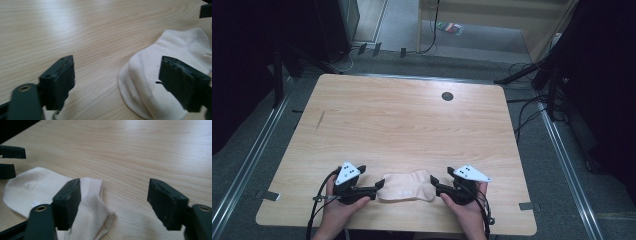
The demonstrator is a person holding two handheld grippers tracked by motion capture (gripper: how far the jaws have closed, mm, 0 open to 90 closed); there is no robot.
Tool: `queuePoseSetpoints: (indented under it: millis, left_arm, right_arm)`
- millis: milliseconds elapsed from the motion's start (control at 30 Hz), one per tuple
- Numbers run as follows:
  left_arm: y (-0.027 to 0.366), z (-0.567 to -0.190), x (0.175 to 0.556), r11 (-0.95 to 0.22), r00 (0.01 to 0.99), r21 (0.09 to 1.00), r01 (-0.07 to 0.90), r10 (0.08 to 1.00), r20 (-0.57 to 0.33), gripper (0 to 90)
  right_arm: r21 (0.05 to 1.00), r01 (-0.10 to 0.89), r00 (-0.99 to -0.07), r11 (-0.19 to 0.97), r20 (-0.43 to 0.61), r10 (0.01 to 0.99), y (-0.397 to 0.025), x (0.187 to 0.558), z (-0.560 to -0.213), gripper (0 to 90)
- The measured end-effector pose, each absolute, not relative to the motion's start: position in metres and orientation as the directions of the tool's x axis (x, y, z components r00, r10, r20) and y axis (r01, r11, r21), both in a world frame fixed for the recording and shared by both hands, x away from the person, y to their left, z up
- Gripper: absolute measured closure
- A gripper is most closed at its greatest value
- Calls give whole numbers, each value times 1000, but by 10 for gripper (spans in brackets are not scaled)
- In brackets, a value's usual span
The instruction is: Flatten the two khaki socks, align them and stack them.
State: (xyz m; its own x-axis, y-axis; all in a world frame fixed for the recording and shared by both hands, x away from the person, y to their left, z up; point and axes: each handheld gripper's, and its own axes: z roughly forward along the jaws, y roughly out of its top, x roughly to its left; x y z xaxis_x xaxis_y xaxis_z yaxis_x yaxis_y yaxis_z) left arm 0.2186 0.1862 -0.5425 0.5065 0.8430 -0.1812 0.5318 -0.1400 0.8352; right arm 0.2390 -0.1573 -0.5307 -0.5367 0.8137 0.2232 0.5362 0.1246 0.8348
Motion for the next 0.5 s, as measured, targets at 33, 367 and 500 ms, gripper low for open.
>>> queuePoseSetpoints:
  millis: [33, 367, 500]
  left_arm:
    - [189, -542, 219, -130, 501, 837, 531, 845, -187, 132]
    - [212, -538, 225, -81, 460, 843, 531, 864, -207, 86]
    - [222, -538, 227, -74, 442, 843, 533, 874, -203, 86]
  right_arm:
    - [837, 535, -533, 114, 230, 815, -159, 239, -530, 231]
    - [844, 530, -504, 84, 234, 832, -171, 243, -528, 135]
    - [847, 525, -492, 82, 223, 842, -176, 245, -528, 135]
